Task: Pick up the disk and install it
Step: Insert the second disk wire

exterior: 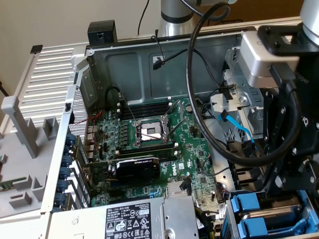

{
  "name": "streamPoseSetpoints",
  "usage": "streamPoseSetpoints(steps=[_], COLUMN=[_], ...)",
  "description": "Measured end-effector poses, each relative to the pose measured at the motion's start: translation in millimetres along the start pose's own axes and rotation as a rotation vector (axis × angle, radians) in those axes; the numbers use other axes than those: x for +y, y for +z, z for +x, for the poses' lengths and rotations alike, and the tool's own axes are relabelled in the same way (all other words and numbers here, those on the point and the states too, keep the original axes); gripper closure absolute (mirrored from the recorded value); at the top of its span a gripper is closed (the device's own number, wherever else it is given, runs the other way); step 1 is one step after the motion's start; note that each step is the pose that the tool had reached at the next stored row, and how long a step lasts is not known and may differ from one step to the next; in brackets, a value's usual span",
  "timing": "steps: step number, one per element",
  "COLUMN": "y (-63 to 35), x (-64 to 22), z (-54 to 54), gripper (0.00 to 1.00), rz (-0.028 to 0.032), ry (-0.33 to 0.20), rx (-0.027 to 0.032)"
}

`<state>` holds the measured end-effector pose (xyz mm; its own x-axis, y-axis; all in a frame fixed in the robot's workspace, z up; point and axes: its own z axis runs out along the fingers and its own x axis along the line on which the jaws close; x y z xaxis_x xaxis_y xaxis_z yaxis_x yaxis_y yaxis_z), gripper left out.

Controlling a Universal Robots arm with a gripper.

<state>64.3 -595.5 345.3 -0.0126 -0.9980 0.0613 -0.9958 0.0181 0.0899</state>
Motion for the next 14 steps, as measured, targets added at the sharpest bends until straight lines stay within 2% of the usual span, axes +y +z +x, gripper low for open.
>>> streamPoseSetpoints(steps=[14], y=[2.2], x=[-0.3], z=[-0.1], gripper=[0.84], rz=[0.0000], ry=[0.000], rx=[0.0000])
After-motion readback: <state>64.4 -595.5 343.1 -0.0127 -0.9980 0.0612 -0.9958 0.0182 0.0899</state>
